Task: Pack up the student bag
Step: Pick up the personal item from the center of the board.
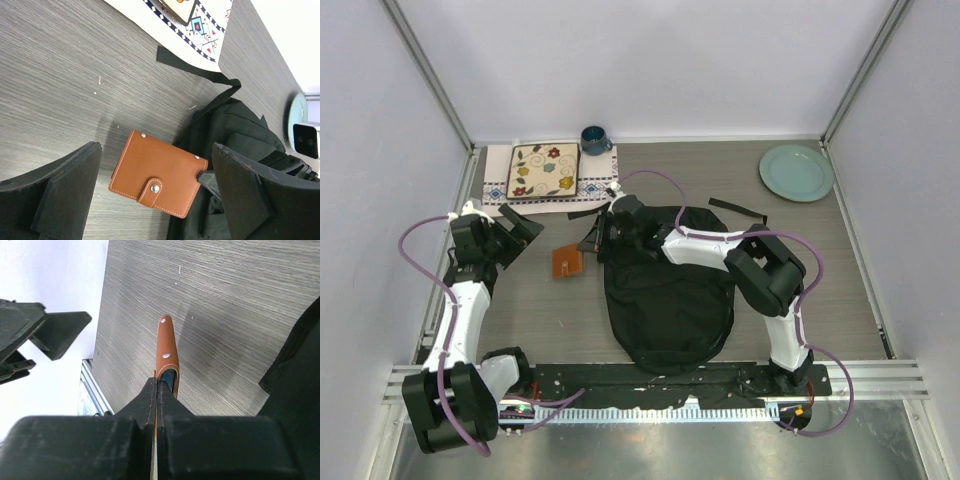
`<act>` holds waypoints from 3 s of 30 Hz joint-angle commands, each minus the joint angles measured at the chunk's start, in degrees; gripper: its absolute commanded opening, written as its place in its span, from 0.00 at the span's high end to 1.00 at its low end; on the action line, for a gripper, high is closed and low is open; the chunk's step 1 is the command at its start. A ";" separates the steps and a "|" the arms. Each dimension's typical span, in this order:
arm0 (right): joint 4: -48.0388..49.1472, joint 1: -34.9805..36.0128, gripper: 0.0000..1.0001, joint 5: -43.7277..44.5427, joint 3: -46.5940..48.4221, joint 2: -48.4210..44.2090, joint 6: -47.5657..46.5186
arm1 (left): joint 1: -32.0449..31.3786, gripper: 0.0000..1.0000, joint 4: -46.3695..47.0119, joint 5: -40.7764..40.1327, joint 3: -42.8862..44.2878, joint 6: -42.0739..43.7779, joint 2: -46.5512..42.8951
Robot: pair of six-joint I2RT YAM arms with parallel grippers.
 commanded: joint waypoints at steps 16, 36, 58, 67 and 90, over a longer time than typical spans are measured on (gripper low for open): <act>5.83 -2.93 1.00 16.83 -18.09 -29.88 2.74 | -0.56 0.00 -4.81 8.37 -0.06 -6.95 -16.19; 8.73 -5.48 1.00 24.15 -36.47 -43.78 13.91 | -49.52 0.00 49.53 -28.08 -15.37 -28.33 5.06; 5.84 -5.57 0.99 19.84 -41.39 -48.44 14.27 | -52.42 0.99 51.84 -37.58 -14.06 -29.04 7.28; -5.41 -6.01 0.39 19.84 -41.74 -55.02 4.95 | -51.72 1.00 37.08 -37.06 -9.93 -18.68 -0.20; -7.88 -23.50 0.36 -10.56 -31.73 -50.55 -10.61 | -42.50 1.00 29.15 3.00 3.43 -4.25 4.19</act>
